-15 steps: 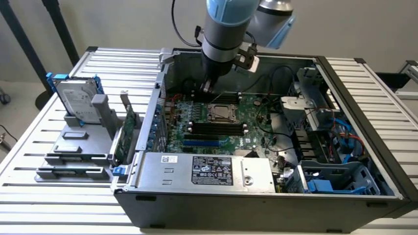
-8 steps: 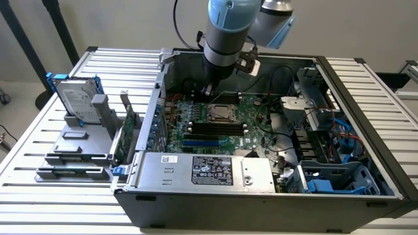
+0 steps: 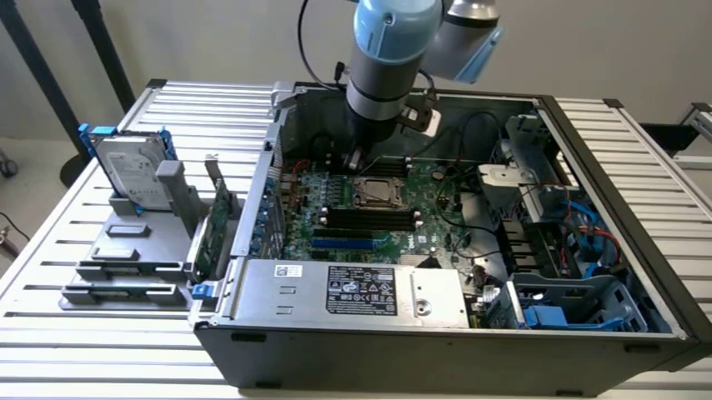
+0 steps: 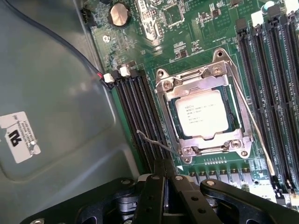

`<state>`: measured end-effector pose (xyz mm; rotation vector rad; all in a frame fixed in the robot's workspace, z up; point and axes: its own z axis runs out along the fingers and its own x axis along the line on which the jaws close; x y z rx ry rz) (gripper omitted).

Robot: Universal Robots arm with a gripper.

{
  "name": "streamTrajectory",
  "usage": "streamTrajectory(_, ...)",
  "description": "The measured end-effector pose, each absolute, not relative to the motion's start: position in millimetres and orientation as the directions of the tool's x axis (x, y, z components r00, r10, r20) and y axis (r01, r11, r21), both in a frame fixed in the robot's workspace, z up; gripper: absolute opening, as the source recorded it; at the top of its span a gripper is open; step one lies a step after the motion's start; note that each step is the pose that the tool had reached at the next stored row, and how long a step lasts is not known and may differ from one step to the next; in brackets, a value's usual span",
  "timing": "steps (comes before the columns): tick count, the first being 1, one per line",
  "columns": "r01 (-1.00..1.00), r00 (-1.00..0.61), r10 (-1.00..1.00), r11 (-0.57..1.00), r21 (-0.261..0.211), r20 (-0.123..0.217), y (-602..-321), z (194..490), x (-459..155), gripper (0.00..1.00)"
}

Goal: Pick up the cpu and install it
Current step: 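Install the first cpu locking lever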

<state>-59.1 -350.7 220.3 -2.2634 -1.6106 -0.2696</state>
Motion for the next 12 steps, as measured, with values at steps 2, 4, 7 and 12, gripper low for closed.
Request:
streamTrajectory(2,0.937,0.346,0.872,-0.305,-0.169,0.346,-350.6,217.9,-59.1,0.11)
streamTrajectory(4,0.928,0.371,0.862,-0.332,-0.169,0.346,-350.6,215.8,-59.2,0.11)
streamTrajectory(7,0.91,0.414,0.842,-0.378,-0.169,0.346,-350.6,213.6,-59.2,0.11)
streamTrajectory(12,0.882,0.471,0.815,-0.433,-0.185,0.337,-350.6,213.1,-59.1,0.11)
